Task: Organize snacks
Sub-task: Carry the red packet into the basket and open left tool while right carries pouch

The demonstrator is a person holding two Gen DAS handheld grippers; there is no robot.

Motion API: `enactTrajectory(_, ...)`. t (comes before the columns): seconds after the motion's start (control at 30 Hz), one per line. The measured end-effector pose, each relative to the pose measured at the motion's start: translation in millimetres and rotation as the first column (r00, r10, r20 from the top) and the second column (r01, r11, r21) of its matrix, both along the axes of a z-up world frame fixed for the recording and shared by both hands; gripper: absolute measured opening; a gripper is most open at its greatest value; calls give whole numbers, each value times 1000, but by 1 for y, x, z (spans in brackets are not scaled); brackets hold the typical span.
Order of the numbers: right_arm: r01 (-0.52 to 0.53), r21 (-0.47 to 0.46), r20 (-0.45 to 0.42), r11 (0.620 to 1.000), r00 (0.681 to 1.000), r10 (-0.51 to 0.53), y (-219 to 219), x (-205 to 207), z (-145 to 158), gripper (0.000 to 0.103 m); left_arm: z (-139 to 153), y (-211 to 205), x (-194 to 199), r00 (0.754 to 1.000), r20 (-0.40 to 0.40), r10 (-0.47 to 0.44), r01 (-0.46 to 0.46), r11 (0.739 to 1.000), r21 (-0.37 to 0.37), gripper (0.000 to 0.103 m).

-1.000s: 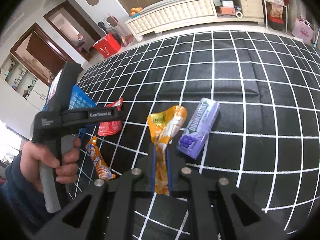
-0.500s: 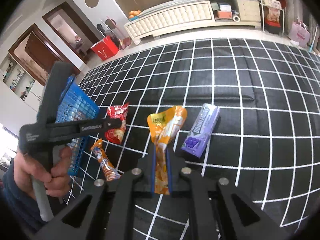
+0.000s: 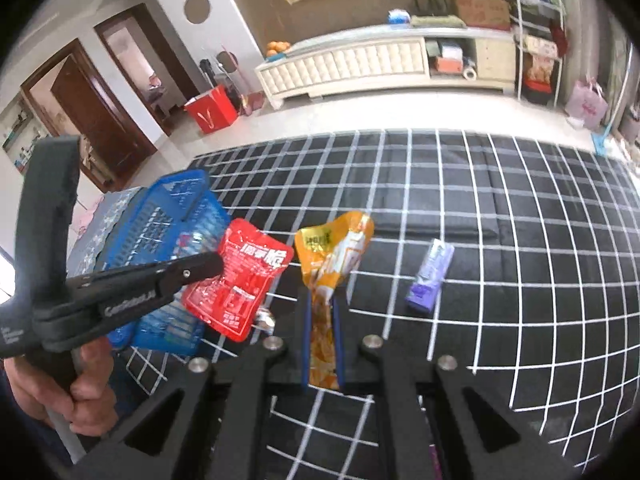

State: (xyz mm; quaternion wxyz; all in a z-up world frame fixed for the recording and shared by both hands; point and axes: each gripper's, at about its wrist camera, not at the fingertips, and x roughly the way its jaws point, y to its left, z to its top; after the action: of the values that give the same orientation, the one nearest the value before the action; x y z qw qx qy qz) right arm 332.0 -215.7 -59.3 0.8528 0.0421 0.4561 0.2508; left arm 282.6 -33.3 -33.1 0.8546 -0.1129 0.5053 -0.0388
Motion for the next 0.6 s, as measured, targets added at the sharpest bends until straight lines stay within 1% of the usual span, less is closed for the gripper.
enactTrajectory(0.1,-15,2,41,1000,999,15,20,-11,19,13,27,22,-21,999,40,-2,2,1000,-9,0)
enactTrajectory(0.2,-43,22,54,999,998,42,40,-16,31,13,48,47,-37,997,74,-1,1,1000,-3,0)
enactTrajectory(0.3,-75,21,69,997,995,74,61,-18,37,13,63,70,-50,994,108,0,0,1000,7,0)
enactTrajectory(0.4,-117,24,69,993,991,115,88,-20,38,13,69,96,-61,992,123,18,-20,1000,16,0)
enactTrajectory(0.6,-179,21,56,984,983,177,129,-20,29,13,59,140,-67,993,97,68,-71,997,27,0)
